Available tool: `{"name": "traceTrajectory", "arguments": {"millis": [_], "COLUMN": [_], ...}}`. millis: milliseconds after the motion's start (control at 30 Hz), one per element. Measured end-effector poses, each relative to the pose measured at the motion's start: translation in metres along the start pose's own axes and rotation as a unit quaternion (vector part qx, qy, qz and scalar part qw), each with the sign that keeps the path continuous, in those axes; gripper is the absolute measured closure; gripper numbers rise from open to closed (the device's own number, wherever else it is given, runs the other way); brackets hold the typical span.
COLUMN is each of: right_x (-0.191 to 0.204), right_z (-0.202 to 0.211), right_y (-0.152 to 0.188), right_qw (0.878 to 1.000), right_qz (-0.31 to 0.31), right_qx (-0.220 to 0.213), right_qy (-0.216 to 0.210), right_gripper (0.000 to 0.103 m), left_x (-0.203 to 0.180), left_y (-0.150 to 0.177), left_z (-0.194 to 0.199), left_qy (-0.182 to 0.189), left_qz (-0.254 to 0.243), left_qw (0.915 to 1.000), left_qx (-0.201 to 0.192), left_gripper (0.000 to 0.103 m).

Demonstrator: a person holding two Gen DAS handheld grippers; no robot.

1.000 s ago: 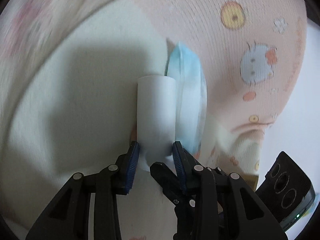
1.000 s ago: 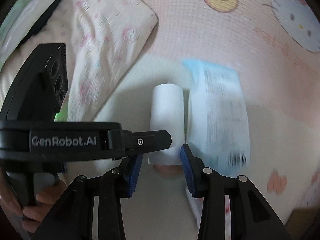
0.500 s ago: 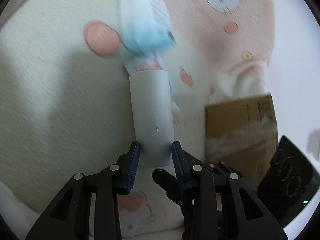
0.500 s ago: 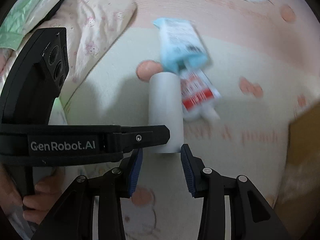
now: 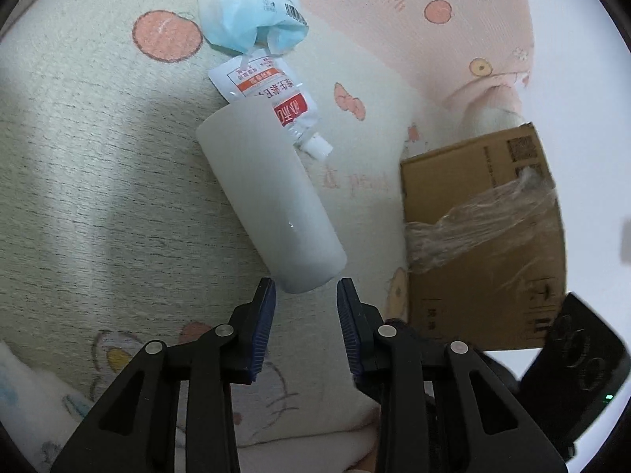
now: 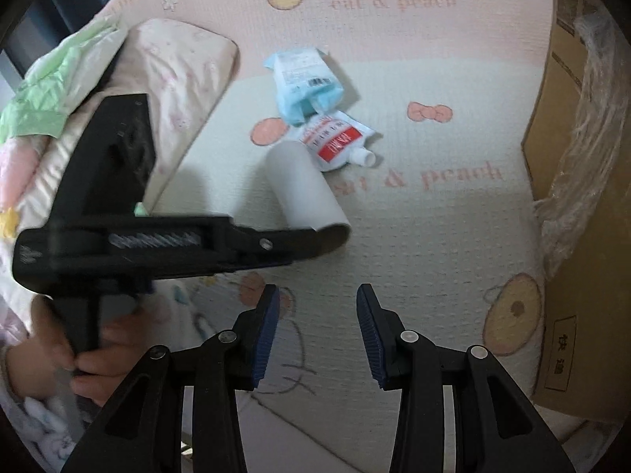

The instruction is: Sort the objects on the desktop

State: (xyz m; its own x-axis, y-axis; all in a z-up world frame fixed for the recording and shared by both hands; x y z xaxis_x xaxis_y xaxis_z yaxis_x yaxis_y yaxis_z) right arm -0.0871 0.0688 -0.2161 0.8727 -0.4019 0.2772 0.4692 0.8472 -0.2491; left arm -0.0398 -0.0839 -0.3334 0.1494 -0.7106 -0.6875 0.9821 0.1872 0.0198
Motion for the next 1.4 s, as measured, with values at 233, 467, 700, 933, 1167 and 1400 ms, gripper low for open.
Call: {"name": "traceTrajectory", "arguments": {"millis": [233, 467, 700, 933, 1167, 1400], "right_x": [0.008, 0.007, 0.013, 0.021, 0.024, 0.001], "right_z": [-0.009, -0.007, -0.011, -0.031, -0.052, -0.071], "right_y": [-0.007, -0.015, -0.032, -0.056, -0.067, -0.076], "right_qw": [0.999, 0.999, 0.999, 0.997, 0.993, 0.997], "right_qz": [0.015, 0.016, 0.042, 0.065, 0.090, 0.022], "right_qx": [0.014, 0.019, 0.017, 0.029, 0.063, 0.080], "right_qy": [0.030, 0.033, 0.026, 0.044, 0.054, 0.002], "right_gripper": [0.064, 0.063, 0.041, 0.041, 0.041, 0.041], "left_x": [0.005, 0.007, 0.038, 0.051, 0.056, 0.055], "left_y": [0.001, 0.006, -0.015, -0.029, -0.038, -0.044], "left_z": [0.013, 0.043, 0.048, 0.038, 0.027, 0.017], "left_qy": [0.006, 0.033, 0.072, 0.097, 0.097, 0.090], "left_qz": [0.014, 0.012, 0.084, 0.116, 0.136, 0.127], "left_qw": [0.9997, 0.9977, 0.9905, 0.9856, 0.9837, 0.9861], "left_qx": [-0.018, -0.058, -0.082, -0.075, -0.067, -0.059], "left_gripper": [0.057, 0.048, 0.046, 0.046, 0.046, 0.050]}}
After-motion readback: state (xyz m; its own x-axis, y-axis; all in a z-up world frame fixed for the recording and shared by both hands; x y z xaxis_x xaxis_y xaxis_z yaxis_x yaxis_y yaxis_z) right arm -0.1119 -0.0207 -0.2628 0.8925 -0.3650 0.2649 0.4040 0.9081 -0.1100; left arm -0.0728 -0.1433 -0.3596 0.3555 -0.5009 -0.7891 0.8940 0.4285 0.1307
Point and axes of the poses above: each gripper's, at about its wrist camera, not at the fingertips, and z roughly against the way its jaws point, x to its left, y to its underside, the point moved 1 cm from there along -z, roughly the way its jaws point, and after that the axes turned 12 degrees about x, right-handed, at the moved point
